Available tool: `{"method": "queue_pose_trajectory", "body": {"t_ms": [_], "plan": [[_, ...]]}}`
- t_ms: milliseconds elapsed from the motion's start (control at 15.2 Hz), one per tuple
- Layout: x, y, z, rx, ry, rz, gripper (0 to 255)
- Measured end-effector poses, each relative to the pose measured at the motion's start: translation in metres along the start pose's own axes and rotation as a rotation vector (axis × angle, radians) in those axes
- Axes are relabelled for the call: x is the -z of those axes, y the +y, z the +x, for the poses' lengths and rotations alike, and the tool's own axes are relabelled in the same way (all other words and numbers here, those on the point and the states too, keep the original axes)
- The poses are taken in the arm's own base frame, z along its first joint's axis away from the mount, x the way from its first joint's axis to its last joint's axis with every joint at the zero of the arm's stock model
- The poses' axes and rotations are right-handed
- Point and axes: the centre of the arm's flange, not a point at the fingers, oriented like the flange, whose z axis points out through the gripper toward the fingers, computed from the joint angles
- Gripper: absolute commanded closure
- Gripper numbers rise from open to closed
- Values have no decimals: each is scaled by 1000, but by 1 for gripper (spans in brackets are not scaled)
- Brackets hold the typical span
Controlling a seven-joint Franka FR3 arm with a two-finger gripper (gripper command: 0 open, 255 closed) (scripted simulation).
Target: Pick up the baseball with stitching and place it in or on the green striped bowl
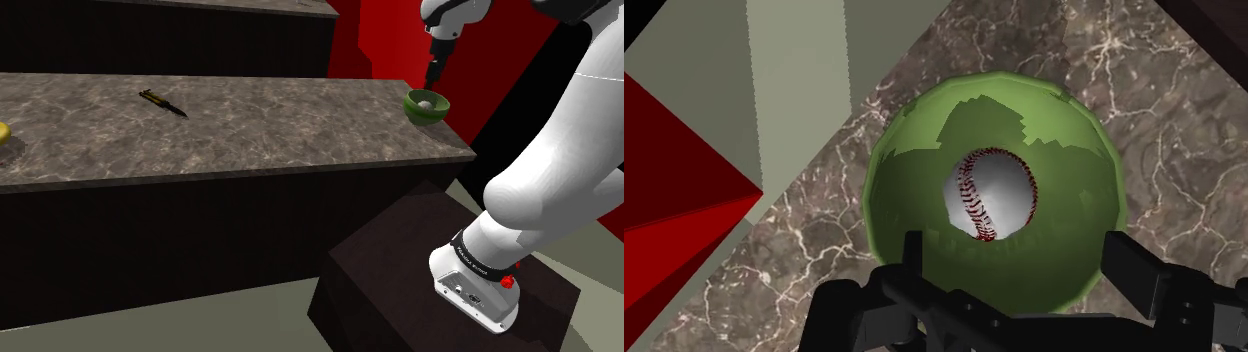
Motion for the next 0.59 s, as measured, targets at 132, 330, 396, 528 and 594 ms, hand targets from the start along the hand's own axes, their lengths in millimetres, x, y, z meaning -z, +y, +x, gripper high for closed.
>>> {"method": "queue_pose_trajectory", "body": {"t_ms": [132, 330, 396, 528, 594], "plan": [[23, 1, 0, 0, 0, -1, 0], [32, 0, 0, 0, 0, 0, 0], [33, 0, 0, 0, 0, 0, 0], [33, 0, 0, 0, 0, 1, 0], [33, 0, 0, 0, 0, 1, 0]]}}
